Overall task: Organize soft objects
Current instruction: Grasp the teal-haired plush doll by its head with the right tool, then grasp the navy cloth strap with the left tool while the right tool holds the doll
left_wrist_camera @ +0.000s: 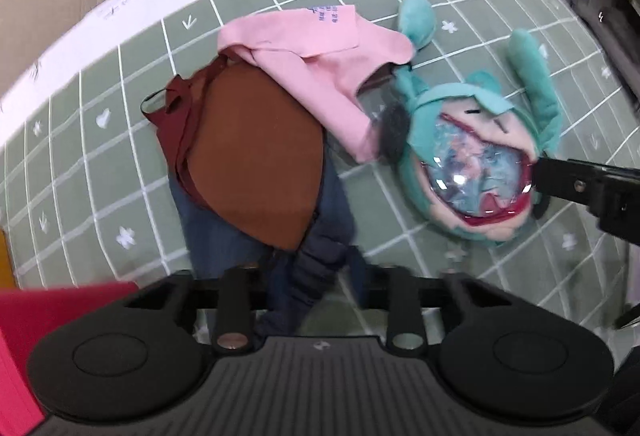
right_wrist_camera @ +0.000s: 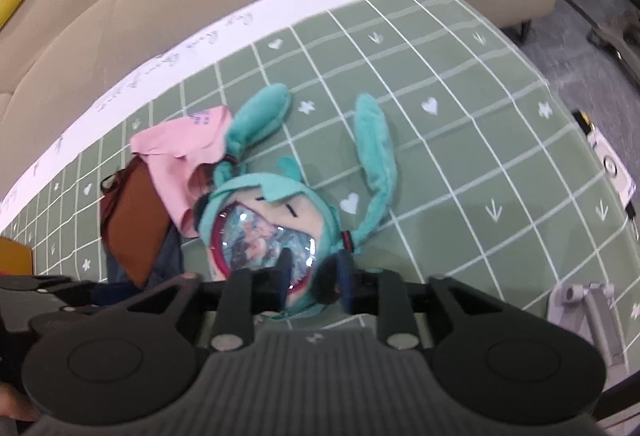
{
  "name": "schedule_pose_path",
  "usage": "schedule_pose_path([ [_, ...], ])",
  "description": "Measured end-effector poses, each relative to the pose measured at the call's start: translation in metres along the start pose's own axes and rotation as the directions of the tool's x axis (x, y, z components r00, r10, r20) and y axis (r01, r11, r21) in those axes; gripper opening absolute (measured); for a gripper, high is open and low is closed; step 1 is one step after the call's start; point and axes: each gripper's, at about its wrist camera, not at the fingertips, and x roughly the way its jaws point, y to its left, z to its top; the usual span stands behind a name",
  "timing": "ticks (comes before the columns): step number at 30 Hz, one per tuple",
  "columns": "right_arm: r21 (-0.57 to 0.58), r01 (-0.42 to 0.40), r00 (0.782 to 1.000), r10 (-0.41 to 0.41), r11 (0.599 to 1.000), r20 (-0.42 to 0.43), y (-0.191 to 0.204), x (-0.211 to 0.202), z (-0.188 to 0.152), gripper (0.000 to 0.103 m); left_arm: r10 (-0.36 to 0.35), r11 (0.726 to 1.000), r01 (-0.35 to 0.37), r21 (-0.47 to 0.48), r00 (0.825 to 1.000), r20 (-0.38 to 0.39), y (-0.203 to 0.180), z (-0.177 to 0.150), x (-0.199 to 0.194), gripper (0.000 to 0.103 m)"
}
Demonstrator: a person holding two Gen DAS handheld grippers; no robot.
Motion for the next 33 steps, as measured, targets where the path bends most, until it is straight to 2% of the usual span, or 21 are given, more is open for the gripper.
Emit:
schedule_pose_path([
  [4, -0.078, 0.067, 0.997, -0.063, 0.995, 0.050, 0.008, -0.006, 0.003, 0.044, 0.020, 0.999, -0.020, 0.026, 1.000, 0.017, -0.009, -0.006, -0.001, 0.015],
  [10, -0.087, 0.046, 0.998, -0.043, 0.995, 0.038, 0.005, -0.003, 0.006, 0.044, -0.020, 1.000, 0.020, -0.017, 1.000, -0.009, -0.009, -0.026, -0.004, 0.013],
  [14, -0.110, 0.043, 0.999, -0.039, 0.993, 0.038, 0.008, 0.003, 0.007, 0.044, 0.004, 1.000, -0.004, 0.007, 1.000, -0.007, -0.017, -0.045, -0.007, 0.013],
  [16, -0.141, 0.026, 0.998, -0.017, 0.990, 0.061, 0.013, 0.005, 0.011, 0.053, 0.004, 1.000, -0.004, 0.010, 1.000, -0.004, -0.018, -0.051, -0.009, 0.013],
  [18, -0.208, 0.009, 0.998, 0.003, 0.978, 0.056, 0.021, 0.012, 0.017, 0.067, 0.007, 1.000, -0.007, 0.015, 1.000, -0.005, -0.018, -0.052, -0.010, 0.014],
  [20, -0.260, 0.007, 1.000, -0.005, 0.965, 0.010, 0.028, 0.025, 0.022, 0.068, 0.006, 1.000, -0.006, 0.015, 1.000, -0.005, -0.018, -0.052, -0.011, 0.014],
  [23, -0.247, 0.014, 0.999, -0.024, 0.969, -0.040, 0.030, 0.046, 0.033, 0.070, 0.001, 1.000, -0.001, 0.017, 1.000, -0.006, -0.019, -0.054, -0.011, 0.014],
  [25, -0.239, -0.028, 0.998, 0.013, 0.971, -0.063, 0.028, 0.054, 0.040, 0.074, -0.005, 1.000, 0.005, 0.016, 1.000, -0.007, -0.017, -0.054, -0.010, 0.014],
  [26, -0.237, -0.049, 0.995, 0.028, 0.970, -0.093, 0.027, 0.058, 0.043, 0.080, -0.006, 1.000, 0.006, 0.017, 1.000, -0.008, -0.017, -0.054, -0.011, 0.014],
  [27, -0.231, -0.072, 0.991, 0.043, 0.970, -0.128, 0.026, 0.060, 0.045, 0.092, -0.007, 1.000, 0.007, 0.021, 1.000, -0.011, -0.017, -0.053, -0.010, 0.014],
  [29, -0.216, -0.125, 0.974, 0.078, 0.968, -0.214, 0.024, 0.066, 0.043, 0.100, -0.008, 1.000, 0.009, 0.021, 1.000, -0.016, -0.017, -0.052, -0.010, 0.014],
  [30, -0.234, -0.139, 0.967, 0.081, 0.962, -0.243, 0.028, 0.068, 0.039, 0.100, -0.009, 1.000, 0.009, 0.022, 1.000, -0.019, -0.017, -0.051, -0.010, 0.014],
  [33, -0.397, -0.065, 0.977, -0.023, 0.916, -0.213, 0.051, 0.071, 0.022, 0.101, -0.014, 1.000, 0.014, 0.012, 1.000, -0.021, -0.015, -0.048, -0.007, 0.014],
])
